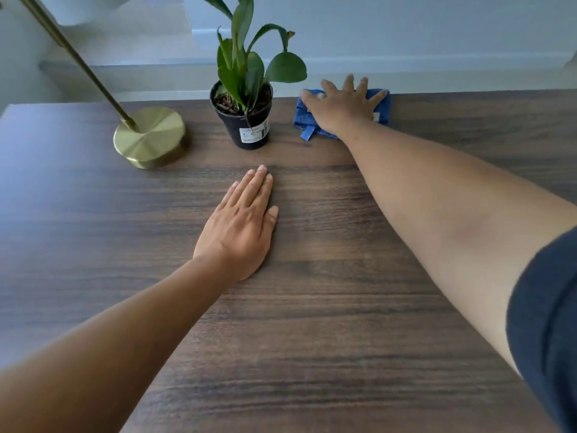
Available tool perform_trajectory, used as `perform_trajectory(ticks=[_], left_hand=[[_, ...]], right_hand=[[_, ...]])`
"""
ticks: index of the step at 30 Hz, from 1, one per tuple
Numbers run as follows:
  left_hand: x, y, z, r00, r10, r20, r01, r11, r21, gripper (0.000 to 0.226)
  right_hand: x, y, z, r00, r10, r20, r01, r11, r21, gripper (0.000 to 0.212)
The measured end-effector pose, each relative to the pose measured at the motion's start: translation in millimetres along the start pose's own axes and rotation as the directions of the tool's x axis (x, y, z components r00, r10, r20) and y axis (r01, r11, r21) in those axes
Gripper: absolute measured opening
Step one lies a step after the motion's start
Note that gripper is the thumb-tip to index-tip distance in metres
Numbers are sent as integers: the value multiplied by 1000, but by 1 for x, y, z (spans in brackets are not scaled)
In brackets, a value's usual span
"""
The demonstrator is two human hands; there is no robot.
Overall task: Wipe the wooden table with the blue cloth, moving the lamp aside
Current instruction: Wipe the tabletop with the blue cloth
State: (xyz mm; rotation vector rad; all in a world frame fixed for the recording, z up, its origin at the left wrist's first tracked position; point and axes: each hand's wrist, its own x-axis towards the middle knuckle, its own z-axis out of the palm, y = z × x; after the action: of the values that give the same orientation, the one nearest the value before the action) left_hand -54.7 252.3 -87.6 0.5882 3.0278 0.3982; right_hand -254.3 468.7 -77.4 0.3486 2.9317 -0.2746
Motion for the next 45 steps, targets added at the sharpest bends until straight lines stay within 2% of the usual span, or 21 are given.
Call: perform_trajectory(ticks=[4, 8, 14, 20, 25, 29, 33, 45], left_hand=[[-1, 0, 0, 1000, -9, 11, 9, 1000, 6, 59], [2, 7, -3, 997, -39, 62, 35, 998, 50, 59], [9, 19, -26, 982, -28, 188, -21, 967, 253, 61], [-19, 79, -26, 981, 62, 186, -79, 994, 81, 62], [-33, 114, -14, 964, 159, 214, -175, 983, 57, 64], [-31, 117, -10, 958, 161, 236, -176, 984, 42, 63], [-13, 109, -10, 969, 113, 222, -119, 993, 15, 62], [73, 75, -2, 993, -26, 113, 29, 999, -27, 62]], right_hand=[[-37, 16, 7, 999, -36, -31, 37, 999, 29, 78], [-117, 47, 20, 999, -2, -46, 3, 1000, 30, 80], [-273, 84, 41, 993, 78, -86, -76, 997, 27, 79], [-399, 138, 56, 969, 223, -110, -222, 975, 19, 83], [-456, 179, 62, 921, 357, -153, -358, 933, 20, 90], [-460, 187, 61, 918, 378, -120, -380, 925, 5, 85], [-430, 186, 56, 924, 370, -90, -371, 929, 15, 83], [-241, 161, 27, 975, 200, -91, -200, 980, 7, 81]])
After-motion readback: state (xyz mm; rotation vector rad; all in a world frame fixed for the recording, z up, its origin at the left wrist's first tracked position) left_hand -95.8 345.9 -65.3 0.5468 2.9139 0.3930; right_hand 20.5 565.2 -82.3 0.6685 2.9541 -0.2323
